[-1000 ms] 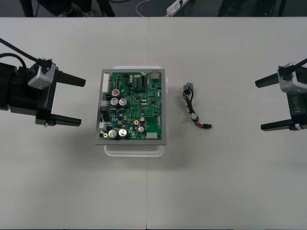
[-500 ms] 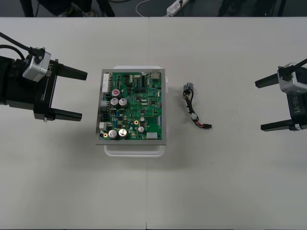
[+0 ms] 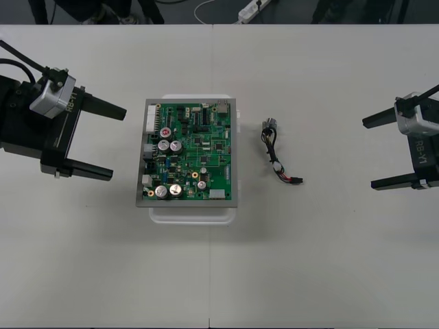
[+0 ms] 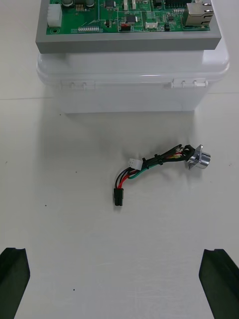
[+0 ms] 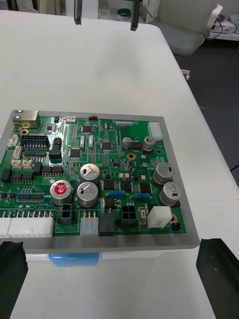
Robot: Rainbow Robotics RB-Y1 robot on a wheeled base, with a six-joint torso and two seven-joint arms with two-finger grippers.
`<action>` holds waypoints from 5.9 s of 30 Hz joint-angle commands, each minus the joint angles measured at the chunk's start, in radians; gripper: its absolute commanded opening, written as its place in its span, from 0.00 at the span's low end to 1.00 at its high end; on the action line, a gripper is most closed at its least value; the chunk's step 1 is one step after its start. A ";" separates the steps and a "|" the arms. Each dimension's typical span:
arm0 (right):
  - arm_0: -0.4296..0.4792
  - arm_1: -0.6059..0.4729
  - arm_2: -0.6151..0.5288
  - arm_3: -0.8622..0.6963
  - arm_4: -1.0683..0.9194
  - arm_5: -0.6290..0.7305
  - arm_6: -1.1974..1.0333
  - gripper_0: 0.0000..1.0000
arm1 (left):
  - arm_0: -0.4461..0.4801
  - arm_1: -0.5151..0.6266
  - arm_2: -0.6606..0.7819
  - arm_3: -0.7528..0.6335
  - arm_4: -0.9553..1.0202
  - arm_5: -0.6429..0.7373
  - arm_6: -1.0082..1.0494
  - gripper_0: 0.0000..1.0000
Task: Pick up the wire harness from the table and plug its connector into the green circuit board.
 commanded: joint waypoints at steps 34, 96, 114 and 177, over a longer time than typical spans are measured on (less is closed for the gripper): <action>-0.165 -0.031 0.297 -0.031 0.292 -0.003 -0.137 1.00 | -0.198 0.081 -0.158 -0.177 0.045 0.078 0.331 1.00; -0.312 0.158 0.640 0.094 0.720 -0.003 -0.321 1.00 | -0.351 -0.115 -0.279 -0.139 -0.168 0.291 0.363 1.00; -0.310 0.239 0.656 0.155 0.821 -0.003 -0.373 1.00 | -0.351 -0.115 -0.279 -0.139 -0.168 0.291 0.363 1.00; -0.241 0.334 0.686 0.155 1.022 -0.003 -0.430 1.00 | -0.351 -0.115 -0.279 -0.139 -0.168 0.291 0.363 1.00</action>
